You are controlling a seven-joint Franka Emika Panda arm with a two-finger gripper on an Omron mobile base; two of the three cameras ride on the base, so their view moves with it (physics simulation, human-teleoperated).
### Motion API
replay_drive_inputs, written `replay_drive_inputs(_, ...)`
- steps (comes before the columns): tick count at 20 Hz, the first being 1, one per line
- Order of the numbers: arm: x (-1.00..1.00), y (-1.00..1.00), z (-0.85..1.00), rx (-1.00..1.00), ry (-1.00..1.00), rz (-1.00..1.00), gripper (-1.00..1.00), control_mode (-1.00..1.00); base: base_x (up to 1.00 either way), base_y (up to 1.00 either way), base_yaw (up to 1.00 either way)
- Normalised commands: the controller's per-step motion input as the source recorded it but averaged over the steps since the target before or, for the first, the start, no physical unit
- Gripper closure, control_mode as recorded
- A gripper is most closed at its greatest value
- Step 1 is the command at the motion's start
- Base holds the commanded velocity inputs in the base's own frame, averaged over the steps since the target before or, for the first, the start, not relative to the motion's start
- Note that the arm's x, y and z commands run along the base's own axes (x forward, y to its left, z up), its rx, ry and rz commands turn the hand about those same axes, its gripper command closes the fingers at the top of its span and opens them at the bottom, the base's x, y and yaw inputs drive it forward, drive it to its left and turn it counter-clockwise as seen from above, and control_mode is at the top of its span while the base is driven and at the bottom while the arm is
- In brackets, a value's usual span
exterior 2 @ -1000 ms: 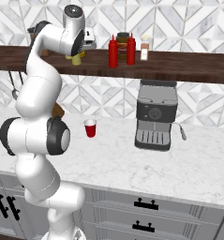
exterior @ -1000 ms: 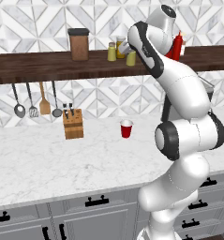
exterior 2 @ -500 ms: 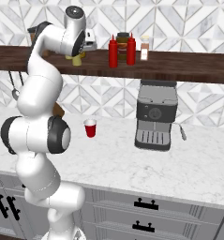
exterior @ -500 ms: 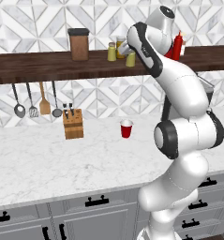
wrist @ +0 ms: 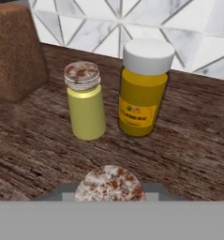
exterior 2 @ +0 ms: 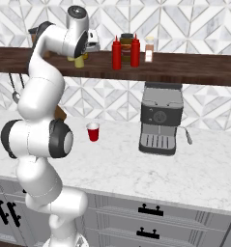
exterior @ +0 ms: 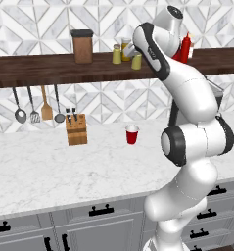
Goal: Put the shaker and condiment bottle from the counter next to their counterparts in the cabinet.
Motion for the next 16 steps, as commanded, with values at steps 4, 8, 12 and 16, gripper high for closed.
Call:
replay_drive_inputs(4, 0.0, -0.04, -0.07, 0.05, 0.0, 0.0, -1.0, -1.0, 0.0, 0.0, 0.0)
replay_drive_inputs(8, 0.0, -0.05, 0.03, 0.05, 0.0, 0.0, -1.0, -1.0, 0.0, 0.0, 0.0)
replay_drive_inputs(12, 0.0, 0.0, 0.26, 0.01, -0.01, 0.0, -1.0, -1.0, 0.0, 0.0, 0.0)
replay_drive_inputs(16, 0.0, 0.0, 0.32, 0.0, 0.0, 0.0, -1.0, -1.0, 0.0, 0.0, 0.0)
